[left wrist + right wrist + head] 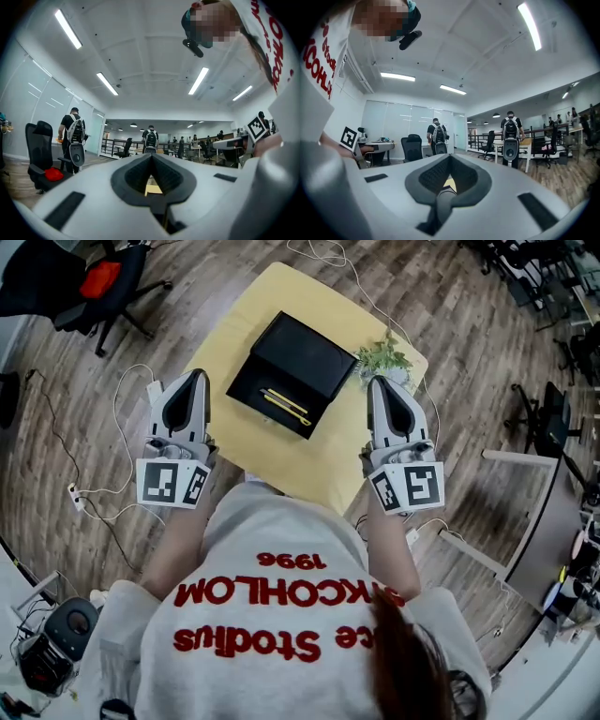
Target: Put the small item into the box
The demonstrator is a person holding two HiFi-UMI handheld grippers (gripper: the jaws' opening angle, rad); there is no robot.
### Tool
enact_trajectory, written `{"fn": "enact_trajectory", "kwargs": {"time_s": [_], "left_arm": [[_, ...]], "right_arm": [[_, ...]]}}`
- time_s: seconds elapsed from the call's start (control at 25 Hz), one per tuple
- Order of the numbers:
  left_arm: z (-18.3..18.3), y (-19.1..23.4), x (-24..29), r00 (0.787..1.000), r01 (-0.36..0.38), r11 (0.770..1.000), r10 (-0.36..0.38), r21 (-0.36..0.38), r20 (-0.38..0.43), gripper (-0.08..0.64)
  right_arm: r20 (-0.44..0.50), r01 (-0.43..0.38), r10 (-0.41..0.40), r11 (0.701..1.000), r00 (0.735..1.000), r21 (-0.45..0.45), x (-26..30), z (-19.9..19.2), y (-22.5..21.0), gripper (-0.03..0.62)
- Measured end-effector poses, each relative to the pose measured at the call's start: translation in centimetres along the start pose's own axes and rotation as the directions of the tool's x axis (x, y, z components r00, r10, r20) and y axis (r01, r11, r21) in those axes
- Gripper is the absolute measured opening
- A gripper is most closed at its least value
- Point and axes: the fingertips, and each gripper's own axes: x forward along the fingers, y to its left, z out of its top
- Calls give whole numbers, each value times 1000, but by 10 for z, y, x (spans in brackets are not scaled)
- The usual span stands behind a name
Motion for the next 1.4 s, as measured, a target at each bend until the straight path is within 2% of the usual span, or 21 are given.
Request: {"fn": "enact_trajectory", "kwargs": {"time_s": [0.24, 0.48, 1.4], "left_arm": [[2, -28, 22, 998, 68, 998, -68, 0, 2, 6], [3, -38, 31, 995, 101, 995, -101, 3, 1, 6], [5, -37, 34, 994, 111, 994, -111, 2, 22, 6]], "right_arm": [[15, 87, -87, 996, 996, -7, -28, 7, -26, 5], [10, 135, -135, 991, 991, -1, -36, 6, -37, 3], [27, 156, -155, 988, 987, -13, -38, 13, -34, 3]]}}
